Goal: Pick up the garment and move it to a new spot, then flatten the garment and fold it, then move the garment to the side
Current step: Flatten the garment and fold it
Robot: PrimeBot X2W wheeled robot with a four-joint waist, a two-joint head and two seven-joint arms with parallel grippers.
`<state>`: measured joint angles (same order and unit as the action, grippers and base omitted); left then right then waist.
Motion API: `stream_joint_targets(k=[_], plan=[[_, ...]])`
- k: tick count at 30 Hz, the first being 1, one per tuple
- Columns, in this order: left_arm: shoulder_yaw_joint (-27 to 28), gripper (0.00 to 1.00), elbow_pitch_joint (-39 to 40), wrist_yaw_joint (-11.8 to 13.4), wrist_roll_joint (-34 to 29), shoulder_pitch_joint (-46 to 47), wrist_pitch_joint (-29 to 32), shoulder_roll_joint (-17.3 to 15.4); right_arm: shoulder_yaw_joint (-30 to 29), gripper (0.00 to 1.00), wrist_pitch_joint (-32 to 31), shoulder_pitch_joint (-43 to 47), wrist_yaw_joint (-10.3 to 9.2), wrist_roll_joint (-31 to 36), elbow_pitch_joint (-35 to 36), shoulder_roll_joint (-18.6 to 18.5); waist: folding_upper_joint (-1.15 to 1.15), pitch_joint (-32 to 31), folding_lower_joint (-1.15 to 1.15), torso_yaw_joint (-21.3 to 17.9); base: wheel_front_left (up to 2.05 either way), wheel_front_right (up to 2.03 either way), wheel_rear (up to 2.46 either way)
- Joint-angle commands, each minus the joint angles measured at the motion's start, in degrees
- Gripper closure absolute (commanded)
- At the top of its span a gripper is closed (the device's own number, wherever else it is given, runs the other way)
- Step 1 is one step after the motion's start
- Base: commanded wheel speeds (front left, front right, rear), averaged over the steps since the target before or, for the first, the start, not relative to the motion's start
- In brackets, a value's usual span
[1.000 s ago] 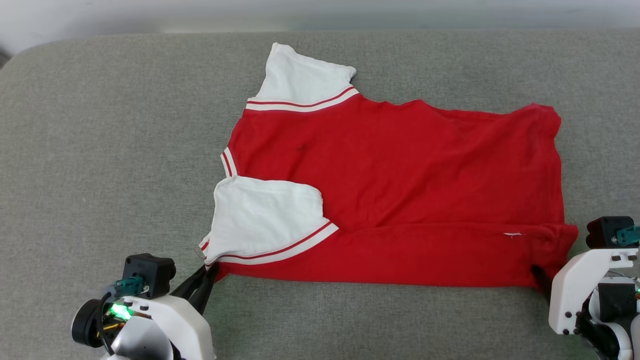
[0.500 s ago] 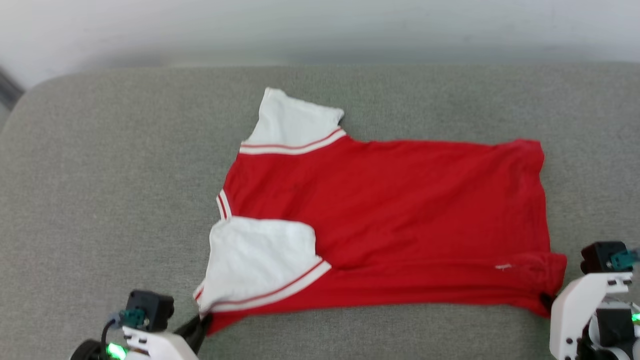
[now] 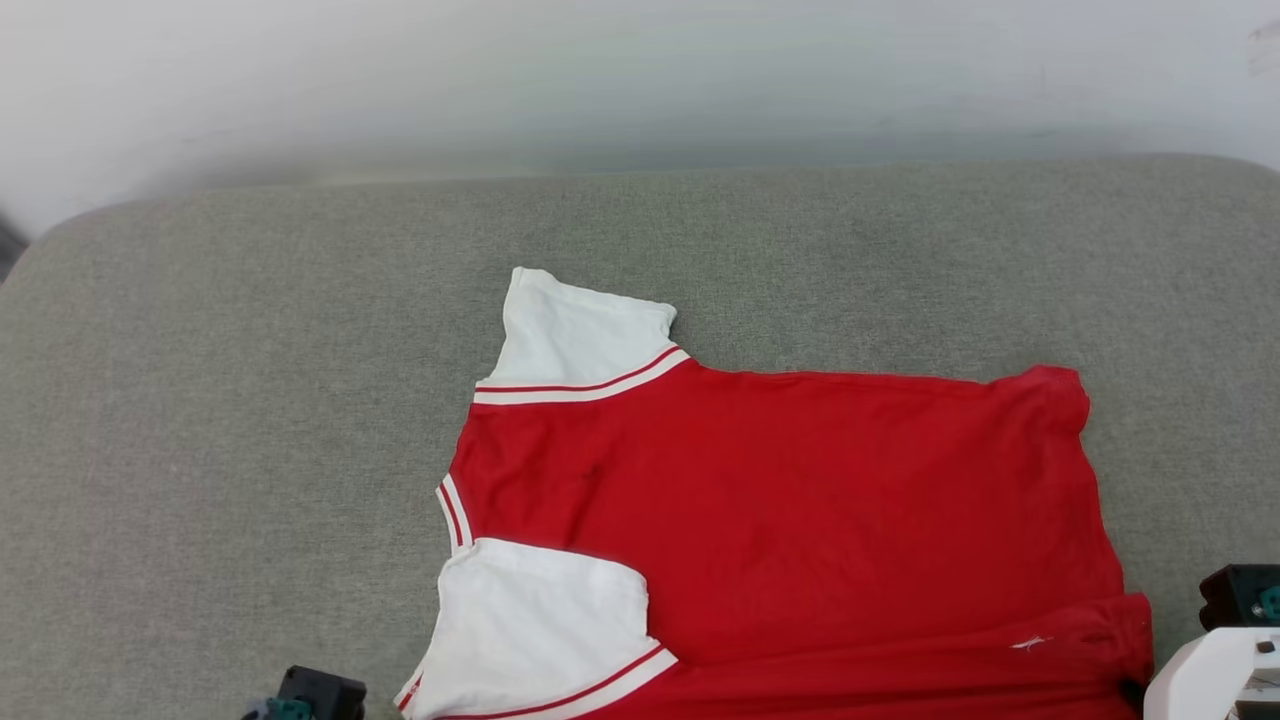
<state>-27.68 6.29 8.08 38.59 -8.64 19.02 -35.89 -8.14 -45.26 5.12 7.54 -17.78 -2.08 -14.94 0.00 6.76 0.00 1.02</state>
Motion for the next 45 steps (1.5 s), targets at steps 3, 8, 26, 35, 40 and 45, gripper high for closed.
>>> stream_joint_targets(k=[3, 8, 26, 35, 40, 45], plan=[[-0.67, 1.00, -1.78, -1.02, 0.23, 0.87, -0.43, 0.56, 0.64, 1.00, 1.09, 0.48, -0.11, 0.83, -1.36, -0.04, 0.00, 0.36, 0.00, -0.33, 0.00, 0.00, 0.00], [-1.58, 0.62, -4.23, -2.33, -0.18, 1.90, -1.09, 1.21, 1.78, 0.00, 3.84, -0.43, -0.10, 1.47, -3.64, 0.65, 0.00, 0.15, 0.00, -0.37, 0.00, 0.00, 0.00], [5.00, 0.00, -1.49, -1.54, -7.22, 5.52, -24.98, 2.29, 4.52, 0.00, 20.32, -4.04, -0.08, -3.18, 3.64, -1.77, 0.00, -5.48, 0.00, -0.56, 0.00, 0.00, 0.00], [9.14, 0.00, -2.17, 0.16, -8.97, 5.66, -33.97, 8.21, 8.06, 0.00, 39.68, -4.71, -0.07, -1.15, 5.43, -1.85, 0.00, -6.38, 0.00, -1.13, 0.00, 0.00, 0.00], [13.23, 0.00, -0.40, -1.31, -11.11, 5.30, -34.29, 12.85, 7.98, 0.00, 46.89, -4.15, -0.07, -0.22, 5.62, 0.57, 0.00, -6.22, 0.00, -1.47, 0.00, 0.00, 0.00], [17.82, 0.00, 0.31, -4.63, -14.00, 4.29, -34.30, 17.22, 8.11, 0.00, 50.61, -4.18, -0.07, 0.50, 4.78, 3.13, 0.00, -5.60, 0.00, -2.33, 0.00, 0.00, 0.00]])
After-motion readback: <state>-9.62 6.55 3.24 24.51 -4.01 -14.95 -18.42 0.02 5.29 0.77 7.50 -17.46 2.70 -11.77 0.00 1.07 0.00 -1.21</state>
